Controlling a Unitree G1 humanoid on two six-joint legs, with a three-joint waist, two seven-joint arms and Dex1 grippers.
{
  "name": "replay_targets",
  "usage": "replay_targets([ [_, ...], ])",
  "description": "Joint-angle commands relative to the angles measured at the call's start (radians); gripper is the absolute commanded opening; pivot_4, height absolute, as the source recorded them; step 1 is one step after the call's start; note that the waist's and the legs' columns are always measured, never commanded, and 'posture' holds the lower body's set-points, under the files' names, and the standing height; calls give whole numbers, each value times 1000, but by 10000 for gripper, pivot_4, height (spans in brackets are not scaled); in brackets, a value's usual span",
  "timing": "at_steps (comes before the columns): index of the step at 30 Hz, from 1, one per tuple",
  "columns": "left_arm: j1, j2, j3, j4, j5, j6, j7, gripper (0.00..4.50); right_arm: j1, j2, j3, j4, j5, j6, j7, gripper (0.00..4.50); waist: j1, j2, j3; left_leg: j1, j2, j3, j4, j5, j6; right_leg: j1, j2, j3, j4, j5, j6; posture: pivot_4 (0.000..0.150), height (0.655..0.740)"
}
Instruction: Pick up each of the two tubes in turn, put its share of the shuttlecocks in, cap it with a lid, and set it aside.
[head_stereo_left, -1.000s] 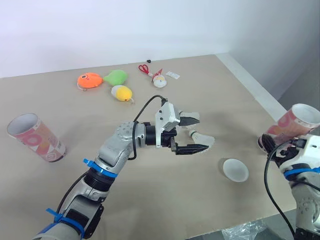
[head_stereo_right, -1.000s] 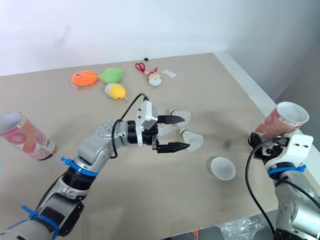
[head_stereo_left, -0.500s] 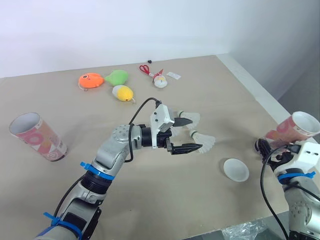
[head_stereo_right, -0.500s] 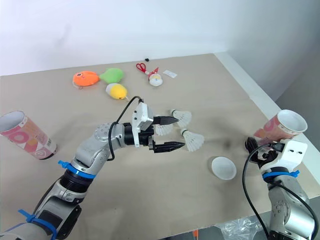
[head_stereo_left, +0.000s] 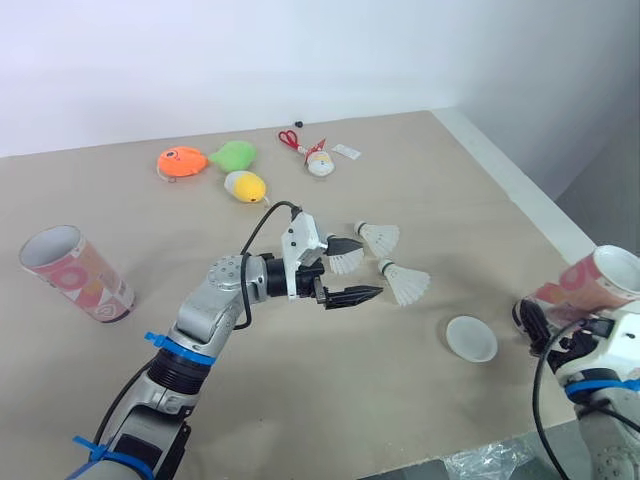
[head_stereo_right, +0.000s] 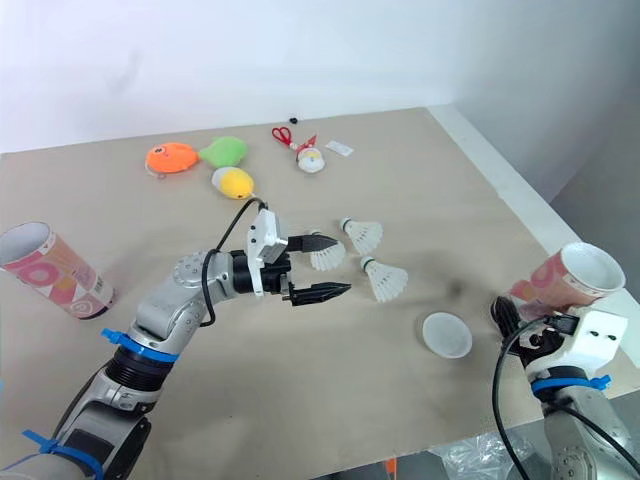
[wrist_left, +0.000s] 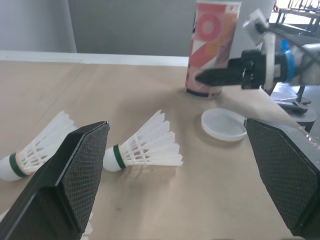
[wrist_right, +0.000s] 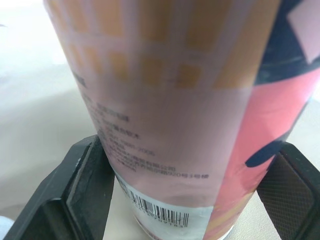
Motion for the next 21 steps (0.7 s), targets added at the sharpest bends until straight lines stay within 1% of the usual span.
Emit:
replay_targets([
  [1,-23,-7,16,-26,-11,-10,-3,45000,5,-16,12,28,-17,18,-5,42312,0,-1,0,0,0,0,0,0,0,0,4,5,0,0,0,1500,7400],
  [5,-20,-9,19,-39,-14,-4,5,45000,36,-18,28,17,-6,51,16,42312,0,-4,-3,0,0,0,0,0,0,1,11,18,0,0,0,1500,7400],
  [13,0,-13,12,-52,-12,-2,16,45000,62,-14,49,29,-14,118,5,42312,0,-7,-4,0,0,0,0,0,0,1,14,22,0,0,0,1500,7400],
  [21,-2,-22,9,-49,-10,-2,20,45000,116,1,45,-21,2,138,21,42312,0,-7,-5,-1,1,-1,0,0,0,1,15,22,0,-1,0,1500,7400],
])
